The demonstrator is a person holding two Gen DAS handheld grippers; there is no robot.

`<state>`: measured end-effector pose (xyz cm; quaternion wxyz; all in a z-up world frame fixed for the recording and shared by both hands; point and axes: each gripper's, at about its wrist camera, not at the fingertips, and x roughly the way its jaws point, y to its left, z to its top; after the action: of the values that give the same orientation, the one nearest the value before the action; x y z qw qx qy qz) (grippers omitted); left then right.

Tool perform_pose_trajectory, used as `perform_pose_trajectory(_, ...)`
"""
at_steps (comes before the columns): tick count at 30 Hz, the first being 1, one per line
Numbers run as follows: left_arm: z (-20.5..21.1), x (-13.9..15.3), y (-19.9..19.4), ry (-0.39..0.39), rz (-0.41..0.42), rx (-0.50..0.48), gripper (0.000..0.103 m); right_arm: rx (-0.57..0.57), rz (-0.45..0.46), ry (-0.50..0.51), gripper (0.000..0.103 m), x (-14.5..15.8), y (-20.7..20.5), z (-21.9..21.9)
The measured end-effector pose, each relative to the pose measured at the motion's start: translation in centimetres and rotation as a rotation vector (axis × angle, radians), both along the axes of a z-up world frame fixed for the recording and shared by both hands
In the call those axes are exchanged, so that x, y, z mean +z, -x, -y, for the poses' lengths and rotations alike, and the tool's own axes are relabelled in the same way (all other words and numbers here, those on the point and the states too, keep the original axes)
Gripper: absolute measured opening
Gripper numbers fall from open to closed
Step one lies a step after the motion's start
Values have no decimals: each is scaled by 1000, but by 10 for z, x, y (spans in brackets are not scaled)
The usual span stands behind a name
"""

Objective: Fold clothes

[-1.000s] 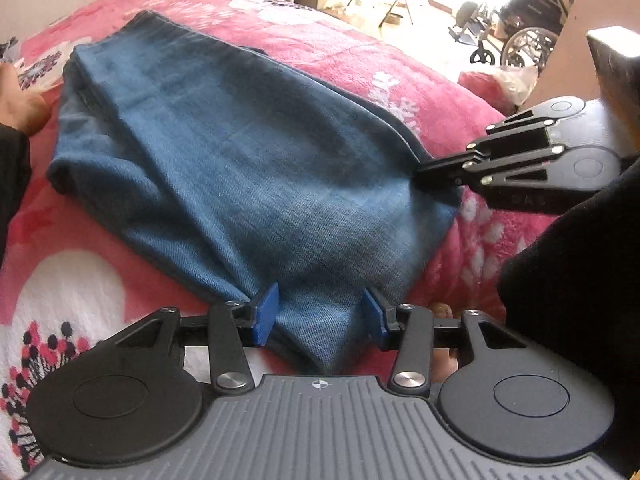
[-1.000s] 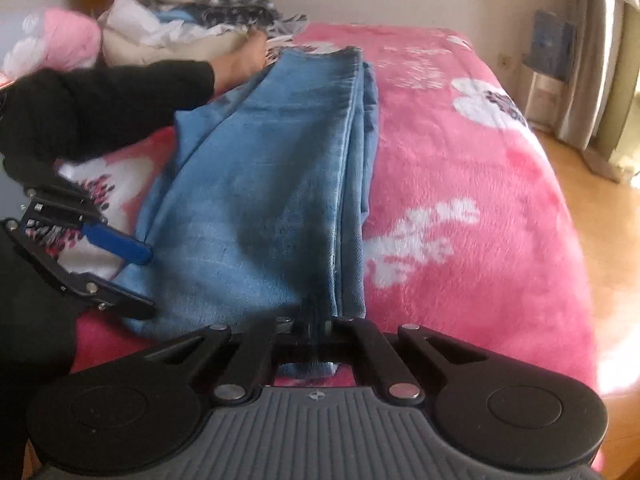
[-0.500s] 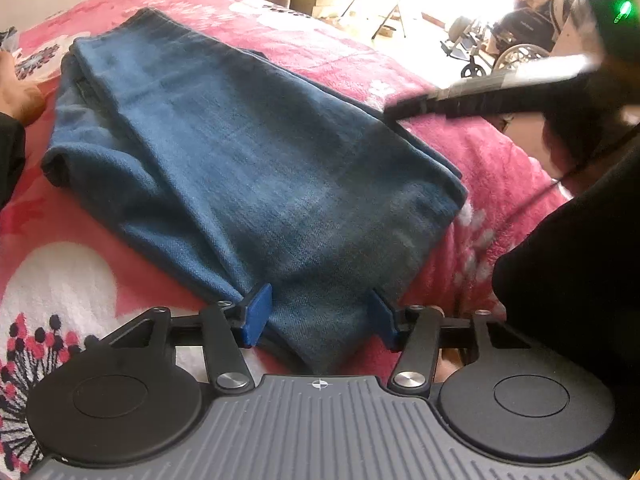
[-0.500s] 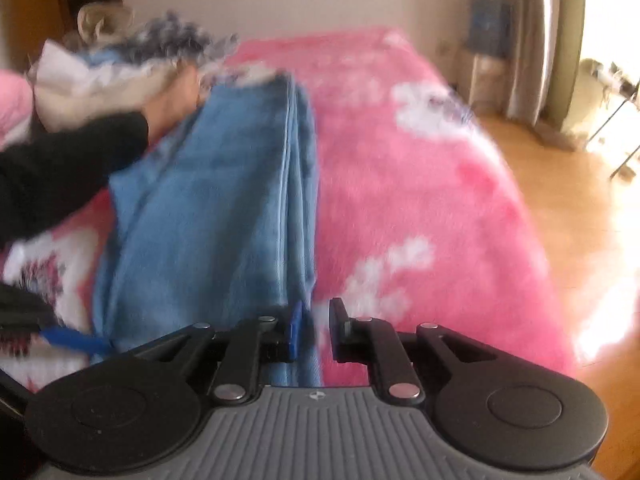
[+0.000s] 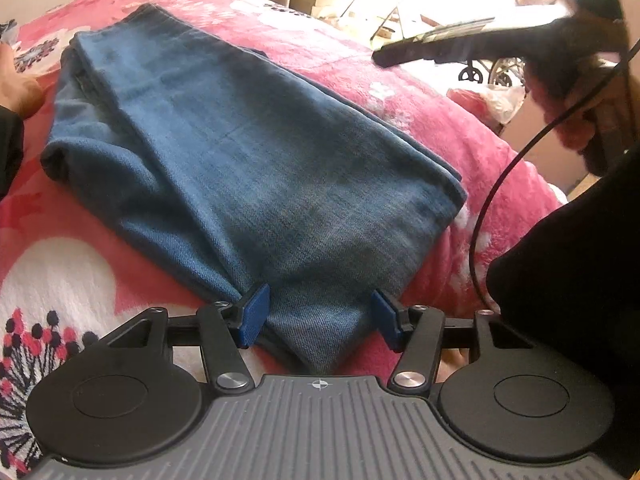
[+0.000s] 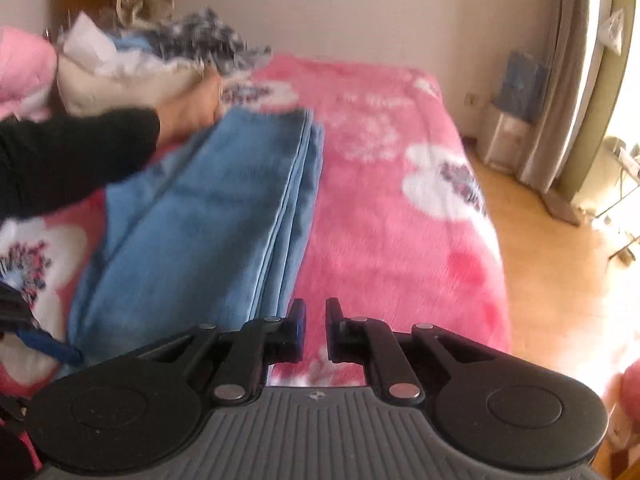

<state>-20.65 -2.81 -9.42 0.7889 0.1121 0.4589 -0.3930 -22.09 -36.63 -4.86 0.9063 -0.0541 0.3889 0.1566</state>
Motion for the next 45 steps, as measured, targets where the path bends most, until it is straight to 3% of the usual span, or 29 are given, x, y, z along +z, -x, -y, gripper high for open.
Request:
perform_pose_trajectory(8,-2,1,-5,8,-25,5,56,43,-39,-154,10,23,35,21)
perform_pose_trajectory(12,-3,3,-10,10,-45,23,56,26,-122,-140,10,5,57,22)
perform_pose_trajectory(16,-9,6,-15,-1,-80,39,57,-100,-186,-240,12,-13,62,42)
perform_pose_trajectory(21,-29,1,-11,-26,-164,62,55,-155,-172,-341,14,-20,67,52)
perform_pose_trajectory(24,-31,0,-6,-15,-156,61,54,-155,-174,-391,14,-24,70,50)
perform_pose_trajectory(33,-8,-4,-1,5,-102,-50,50,-101,-189,-382,19,-29,70,36)
perform_pose_trajectory(45,-14,-3,-5,44,-111,-39,48,-54,-174,-394,20,-33,58,38)
